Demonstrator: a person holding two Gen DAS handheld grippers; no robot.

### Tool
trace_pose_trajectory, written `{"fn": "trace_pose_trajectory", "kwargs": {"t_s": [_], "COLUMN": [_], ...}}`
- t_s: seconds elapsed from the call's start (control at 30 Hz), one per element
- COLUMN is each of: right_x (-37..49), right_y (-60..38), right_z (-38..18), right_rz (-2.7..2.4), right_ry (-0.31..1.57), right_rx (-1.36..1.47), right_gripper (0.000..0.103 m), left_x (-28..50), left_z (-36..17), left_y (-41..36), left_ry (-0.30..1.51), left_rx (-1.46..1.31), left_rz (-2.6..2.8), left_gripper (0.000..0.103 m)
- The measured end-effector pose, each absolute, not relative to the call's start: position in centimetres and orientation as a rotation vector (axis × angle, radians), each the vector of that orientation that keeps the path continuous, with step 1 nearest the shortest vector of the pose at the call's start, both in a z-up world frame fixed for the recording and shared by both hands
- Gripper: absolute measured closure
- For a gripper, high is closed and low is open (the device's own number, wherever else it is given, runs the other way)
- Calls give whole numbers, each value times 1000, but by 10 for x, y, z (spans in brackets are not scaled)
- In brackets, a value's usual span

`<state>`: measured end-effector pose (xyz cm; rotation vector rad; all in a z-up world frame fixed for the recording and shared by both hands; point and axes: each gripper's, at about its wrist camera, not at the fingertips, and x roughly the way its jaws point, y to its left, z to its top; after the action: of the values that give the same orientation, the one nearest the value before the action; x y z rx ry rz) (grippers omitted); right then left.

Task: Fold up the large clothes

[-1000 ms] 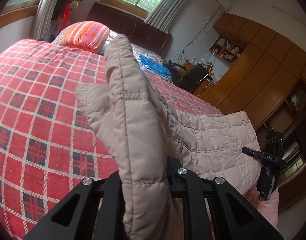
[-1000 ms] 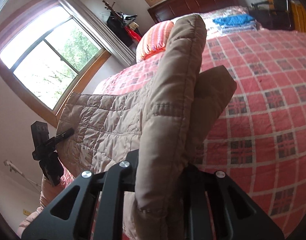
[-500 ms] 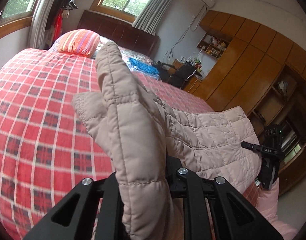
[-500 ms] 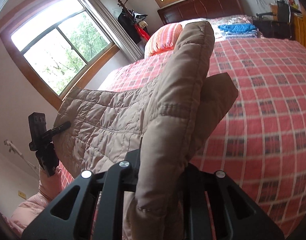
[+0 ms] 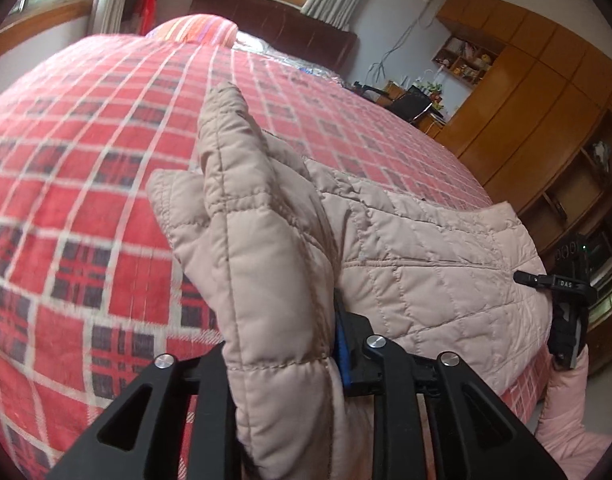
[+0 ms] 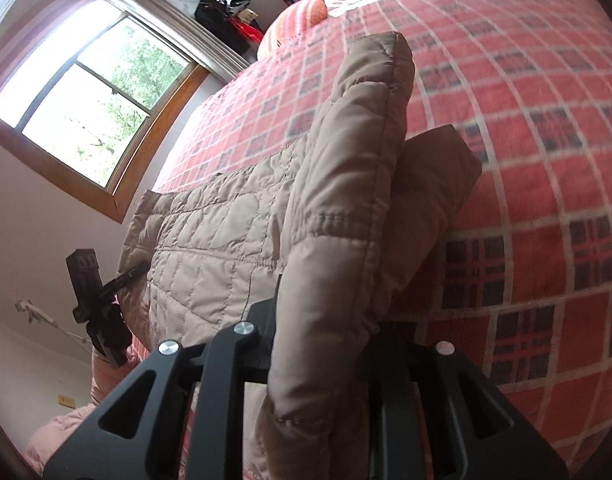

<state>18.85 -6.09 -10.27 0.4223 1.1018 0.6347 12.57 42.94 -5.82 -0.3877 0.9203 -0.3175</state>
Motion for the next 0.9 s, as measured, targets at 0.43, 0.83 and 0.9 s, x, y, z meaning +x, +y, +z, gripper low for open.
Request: {"fn": "trace_pose_trajectory", "kwargs": {"t_s": [0.43,0.83,0.9], "right_x": [196,195,189], "right_y": [-65,-79,-89], "right_z": [-147,-145,-136], "right_rz": [656,641,595], "right_ry": [1169,1127,1111], "right_rx": [579,578,530], "right_gripper": [76,52,41], "left_x": [111,112,111], "left_z": [-83,-82,-81], "left_y": [422,423,424], "left_ry": [899,896,896], "left_rx": [-330,-347,-348], "left_rz": [-264,-240,-237], "left_gripper": [63,54,53]}}
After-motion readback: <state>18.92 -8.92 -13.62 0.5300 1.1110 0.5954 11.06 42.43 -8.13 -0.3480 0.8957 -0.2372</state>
